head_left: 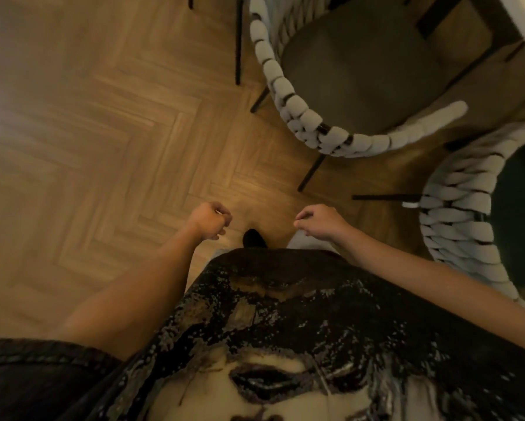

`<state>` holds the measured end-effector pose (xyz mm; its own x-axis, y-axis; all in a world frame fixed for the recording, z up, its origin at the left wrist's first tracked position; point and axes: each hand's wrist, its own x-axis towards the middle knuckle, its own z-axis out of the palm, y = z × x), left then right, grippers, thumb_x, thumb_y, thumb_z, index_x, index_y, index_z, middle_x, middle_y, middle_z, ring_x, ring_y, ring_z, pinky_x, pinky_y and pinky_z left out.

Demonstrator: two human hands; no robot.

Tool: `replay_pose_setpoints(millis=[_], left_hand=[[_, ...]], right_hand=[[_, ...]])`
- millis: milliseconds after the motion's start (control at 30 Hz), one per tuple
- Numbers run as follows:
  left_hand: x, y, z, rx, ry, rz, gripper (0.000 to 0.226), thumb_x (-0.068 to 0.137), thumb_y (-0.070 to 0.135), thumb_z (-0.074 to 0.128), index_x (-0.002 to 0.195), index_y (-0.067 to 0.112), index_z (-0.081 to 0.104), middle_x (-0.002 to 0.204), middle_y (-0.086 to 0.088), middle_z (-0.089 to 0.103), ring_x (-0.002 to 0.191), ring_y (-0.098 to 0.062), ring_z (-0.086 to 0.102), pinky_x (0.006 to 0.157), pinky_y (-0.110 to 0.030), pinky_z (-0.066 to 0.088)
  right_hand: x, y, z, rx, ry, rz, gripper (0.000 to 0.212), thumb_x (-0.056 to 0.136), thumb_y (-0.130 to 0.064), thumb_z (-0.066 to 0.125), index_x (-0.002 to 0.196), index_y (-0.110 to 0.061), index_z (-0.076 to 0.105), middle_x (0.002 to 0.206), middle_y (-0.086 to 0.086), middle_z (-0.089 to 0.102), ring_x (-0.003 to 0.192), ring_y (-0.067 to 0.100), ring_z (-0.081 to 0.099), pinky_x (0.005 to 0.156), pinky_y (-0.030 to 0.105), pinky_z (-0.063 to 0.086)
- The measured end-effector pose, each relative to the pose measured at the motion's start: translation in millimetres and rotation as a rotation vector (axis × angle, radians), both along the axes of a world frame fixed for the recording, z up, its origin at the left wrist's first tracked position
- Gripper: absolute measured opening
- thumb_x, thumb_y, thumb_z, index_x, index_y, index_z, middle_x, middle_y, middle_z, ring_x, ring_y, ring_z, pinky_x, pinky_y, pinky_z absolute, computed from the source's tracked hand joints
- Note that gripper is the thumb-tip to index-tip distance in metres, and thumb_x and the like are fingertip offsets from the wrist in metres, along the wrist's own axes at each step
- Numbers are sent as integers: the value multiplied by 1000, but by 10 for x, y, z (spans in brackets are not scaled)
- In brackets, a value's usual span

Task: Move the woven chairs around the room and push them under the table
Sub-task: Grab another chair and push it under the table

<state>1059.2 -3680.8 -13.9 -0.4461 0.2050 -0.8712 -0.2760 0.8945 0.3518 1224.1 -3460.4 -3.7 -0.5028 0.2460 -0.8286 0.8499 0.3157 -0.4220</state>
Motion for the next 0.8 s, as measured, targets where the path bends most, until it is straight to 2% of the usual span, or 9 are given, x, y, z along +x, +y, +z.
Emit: replay_pose_setpoints(millis=[133,200,300,467,667,800], left_hand=[[-349,-186,-27,-8,-6,79,5,99,21,59,101,18,63,94,-4,67,77,-17,63,67,-33,54],[-543,-247,-39,-13,5,100,4,99,21,59,101,19,62,96,-5,67,78,-17,64,64,-30,54],[-856,-286,-64,-26,27,115,5,100,21,58,103,20,61,99,-5,66,82,-17,64,64,-29,53],[-1434,-260,-63,-81,46,144,8,100,22,57,107,20,61,101,-5,67,87,-18,66,67,-30,57],[-2203,-59,5,-60,39,164,10,100,21,57,108,16,62,100,-7,69,82,-20,67,74,-37,58],[-2709,184,27,-25,39,130,14,100,21,57,111,13,63,98,-8,69,82,-19,67,66,-31,56]], right_hand=[[-481,-51,-18,23,-8,57,9,94,-33,69,85,-34,66,100,-7,69,94,12,66,82,31,54],[-729,-47,-67,34,-4,79,8,93,-32,69,85,-34,68,102,-7,70,95,12,66,86,33,55],[-1138,9,-144,22,-5,111,2,92,-32,70,93,-30,71,105,-5,71,99,14,67,90,34,55],[-1834,195,-181,-17,-5,175,12,94,-30,69,104,-25,72,110,-1,70,105,17,65,98,41,55],[-2599,497,-116,5,-5,239,22,96,-31,68,113,-19,72,113,1,70,105,19,66,94,38,55],[-2956,637,-102,-7,-11,176,22,96,-34,66,114,-21,71,119,1,69,107,20,66,98,42,55]])
